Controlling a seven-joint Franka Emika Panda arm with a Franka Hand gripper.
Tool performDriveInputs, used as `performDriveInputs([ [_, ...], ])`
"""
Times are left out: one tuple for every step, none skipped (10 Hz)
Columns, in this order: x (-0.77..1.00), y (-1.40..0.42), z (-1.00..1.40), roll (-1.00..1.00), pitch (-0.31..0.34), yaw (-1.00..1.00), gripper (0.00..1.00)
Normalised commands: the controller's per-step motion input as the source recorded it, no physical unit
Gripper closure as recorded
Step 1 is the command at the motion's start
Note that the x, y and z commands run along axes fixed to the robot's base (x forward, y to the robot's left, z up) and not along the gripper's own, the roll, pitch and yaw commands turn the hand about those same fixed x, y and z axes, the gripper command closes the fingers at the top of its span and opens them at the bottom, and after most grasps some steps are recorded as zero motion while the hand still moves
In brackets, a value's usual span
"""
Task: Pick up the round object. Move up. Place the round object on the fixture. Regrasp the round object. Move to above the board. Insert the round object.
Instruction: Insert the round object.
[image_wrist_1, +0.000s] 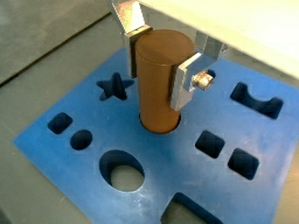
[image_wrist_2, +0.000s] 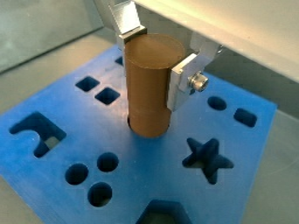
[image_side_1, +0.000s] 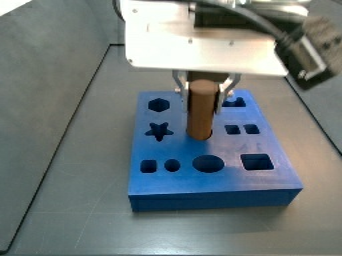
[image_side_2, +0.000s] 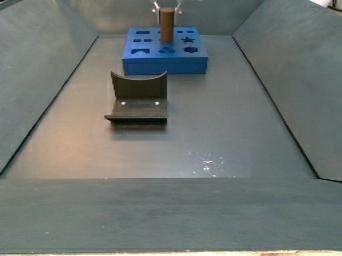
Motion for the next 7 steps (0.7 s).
performDriveInputs([
  [0.14, 0.00, -1.00, 0.26, 0.000, 0.00, 1.00],
  [0.18, 0.00, -1.00, 0.29, 0.000, 0.00, 1.00],
  [0.17, 0.00, -1.00, 0.26, -0.009, 0.00, 1.00],
  [0.17, 0.00, -1.00, 0.24, -0.017, 0.00, 1.00],
  [0.18, 0.00, -1.00, 0.22, -0.011, 0.00, 1.00],
  [0.19, 0.00, -0.27, 0.15, 0.000, 0.00, 1.00],
  [0.00, 0.00, 0.00, 0.00, 0.000, 0.00, 1.00],
])
